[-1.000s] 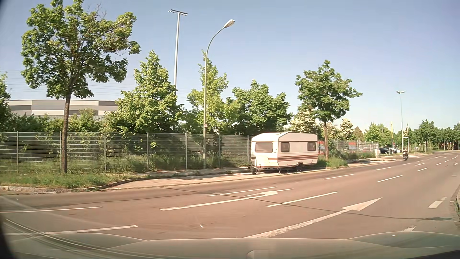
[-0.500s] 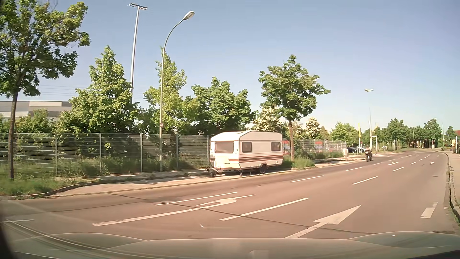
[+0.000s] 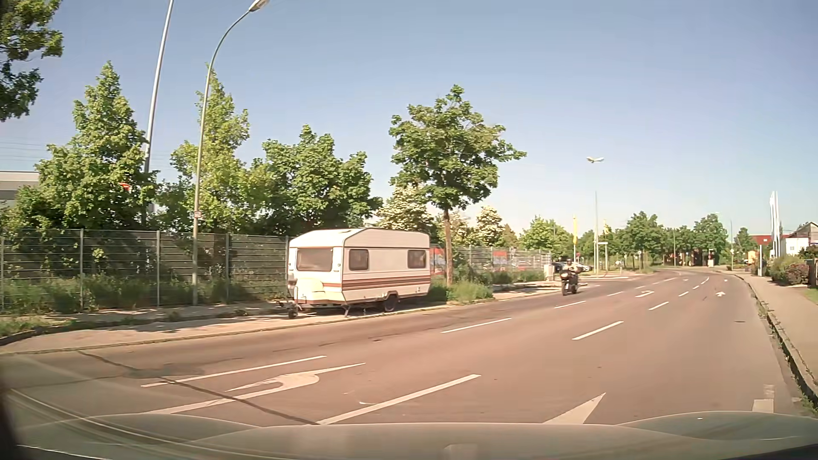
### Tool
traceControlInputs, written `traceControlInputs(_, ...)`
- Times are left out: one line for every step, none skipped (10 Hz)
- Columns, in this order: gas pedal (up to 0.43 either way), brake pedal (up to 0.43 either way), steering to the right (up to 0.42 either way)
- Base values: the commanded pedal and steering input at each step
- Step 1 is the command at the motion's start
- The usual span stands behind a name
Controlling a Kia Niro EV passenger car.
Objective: Follow the waypoints while adhering to traffic rules and regulations
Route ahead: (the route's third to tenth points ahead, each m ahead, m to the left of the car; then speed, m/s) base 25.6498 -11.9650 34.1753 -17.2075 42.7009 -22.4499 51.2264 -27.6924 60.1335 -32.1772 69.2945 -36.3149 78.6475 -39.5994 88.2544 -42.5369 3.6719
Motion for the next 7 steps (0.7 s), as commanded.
traceControlInputs(0.220,0.000,0.384)
traceControlInputs(0.260,0.000,0.376)
traceControlInputs(0.268,0.000,0.371)
traceControlInputs(0.268,0.000,0.375)
traceControlInputs(0.268,0.000,0.375)
traceControlInputs(0.268,0.000,0.374)
traceControlInputs(0.280,0.000,0.364)
